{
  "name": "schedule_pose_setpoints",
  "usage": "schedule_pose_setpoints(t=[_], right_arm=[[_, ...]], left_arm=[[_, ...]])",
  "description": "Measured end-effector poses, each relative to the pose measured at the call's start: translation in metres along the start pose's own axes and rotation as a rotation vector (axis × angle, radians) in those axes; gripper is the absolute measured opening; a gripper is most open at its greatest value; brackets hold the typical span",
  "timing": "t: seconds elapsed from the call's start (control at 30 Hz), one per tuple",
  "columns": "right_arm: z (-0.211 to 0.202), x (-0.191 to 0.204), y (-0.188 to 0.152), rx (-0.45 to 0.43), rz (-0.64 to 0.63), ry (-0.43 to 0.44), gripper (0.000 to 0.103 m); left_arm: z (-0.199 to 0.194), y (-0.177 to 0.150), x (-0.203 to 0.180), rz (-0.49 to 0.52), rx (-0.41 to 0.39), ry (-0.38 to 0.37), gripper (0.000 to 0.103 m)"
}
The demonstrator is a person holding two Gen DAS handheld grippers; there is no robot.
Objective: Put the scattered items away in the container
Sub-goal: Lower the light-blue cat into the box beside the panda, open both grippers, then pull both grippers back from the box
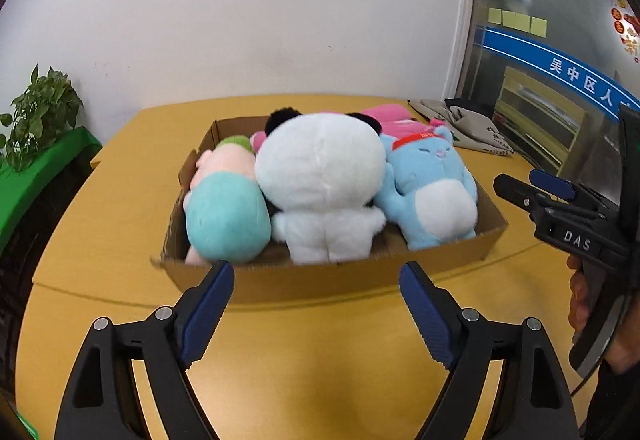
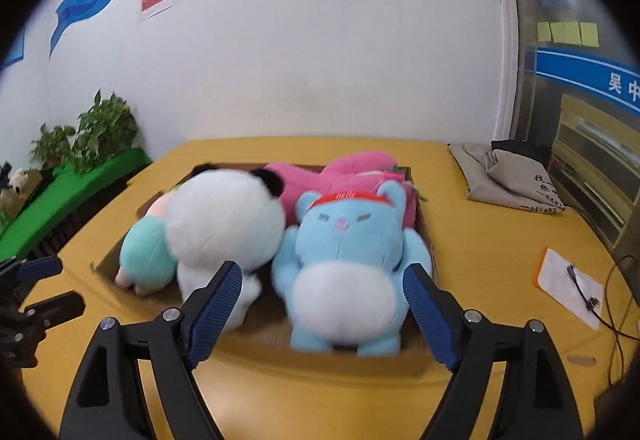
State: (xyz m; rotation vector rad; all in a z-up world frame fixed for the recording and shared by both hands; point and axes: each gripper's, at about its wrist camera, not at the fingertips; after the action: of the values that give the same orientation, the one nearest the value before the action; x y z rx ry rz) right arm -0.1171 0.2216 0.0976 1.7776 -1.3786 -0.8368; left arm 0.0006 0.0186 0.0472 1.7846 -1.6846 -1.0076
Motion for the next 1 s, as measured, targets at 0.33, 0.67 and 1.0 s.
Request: schedule_pose_setpoints(t=[0.33, 0.67, 1.0], right_arm=[[-0.029, 0.019, -0.033, 0.011, -0.032, -0.046, 0.083], [-0.043, 0.022, -0.046, 0.027, -0.037, -0.053, 0.083], [-0.048, 0.023, -0.051, 0.025, -0.048, -0.049, 0.083]], left_arm=[[-0.017, -0.030, -0.016, -0.002, 0.010, -0.096, 0.088], [-0.025, -0.028, -0.020, -0.001, -0.013, -0.098, 0.088], [-0.026, -0.032, -0.019, -0.002, -0.007, -0.093, 0.088]])
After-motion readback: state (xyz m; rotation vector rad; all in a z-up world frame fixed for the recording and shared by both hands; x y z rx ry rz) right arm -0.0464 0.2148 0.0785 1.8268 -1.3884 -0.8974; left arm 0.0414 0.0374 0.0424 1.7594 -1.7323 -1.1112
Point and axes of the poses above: each gripper's, at about its wrist camera, not at the fingertips, and z roughly the way its jaws point, x to its left, y to its top, and after that the axes turned 9 degrees about -y, right-handed
